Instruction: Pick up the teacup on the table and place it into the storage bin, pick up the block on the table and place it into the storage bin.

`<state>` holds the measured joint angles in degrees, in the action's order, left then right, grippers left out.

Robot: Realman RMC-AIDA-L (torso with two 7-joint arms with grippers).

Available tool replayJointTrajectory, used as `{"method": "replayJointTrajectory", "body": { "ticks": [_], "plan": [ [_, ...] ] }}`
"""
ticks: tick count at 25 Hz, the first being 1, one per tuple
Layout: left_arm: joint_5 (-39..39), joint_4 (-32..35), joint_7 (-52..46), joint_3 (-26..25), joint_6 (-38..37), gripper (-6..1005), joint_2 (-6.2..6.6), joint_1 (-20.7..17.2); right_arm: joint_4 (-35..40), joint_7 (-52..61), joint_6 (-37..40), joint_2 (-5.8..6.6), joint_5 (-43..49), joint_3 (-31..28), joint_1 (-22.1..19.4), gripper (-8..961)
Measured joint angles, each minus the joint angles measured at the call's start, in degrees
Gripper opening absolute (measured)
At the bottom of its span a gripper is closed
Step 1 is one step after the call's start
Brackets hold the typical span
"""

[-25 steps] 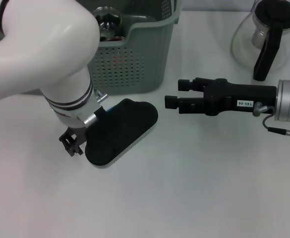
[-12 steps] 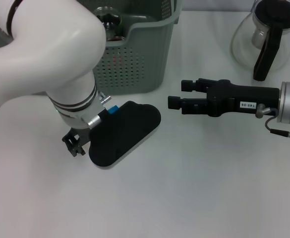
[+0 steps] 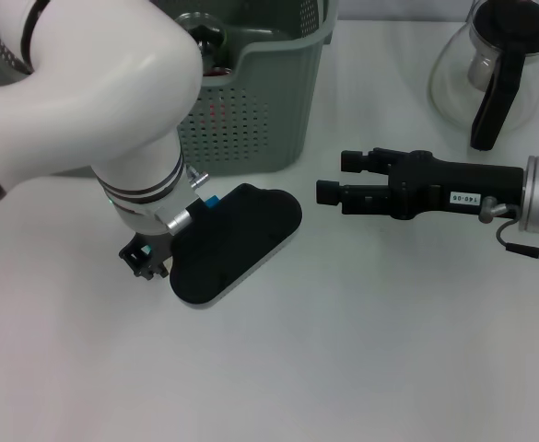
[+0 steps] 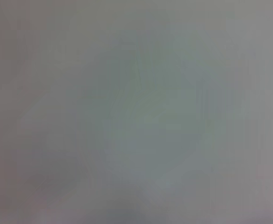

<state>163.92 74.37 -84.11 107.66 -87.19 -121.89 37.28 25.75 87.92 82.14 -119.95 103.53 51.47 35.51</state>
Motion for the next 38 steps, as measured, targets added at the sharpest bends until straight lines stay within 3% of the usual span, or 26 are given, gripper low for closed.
{"method": "replayJointTrajectory", "body": {
  "ticks": [5,38],
  "plan": [
    [0.00,-0.19,-0.07,0.00,0.02,455,-0.01,0.06,0.00,-0.02,0.13,0.08,0.00,-0.14,-0.01,941],
    [0.00,0.40,-1.81,0.29,-1.02,424,0.25,0.45,0.00,-0.14,-0.06,0.06,0.00,-0.32,0.00,940]
  ]
}}
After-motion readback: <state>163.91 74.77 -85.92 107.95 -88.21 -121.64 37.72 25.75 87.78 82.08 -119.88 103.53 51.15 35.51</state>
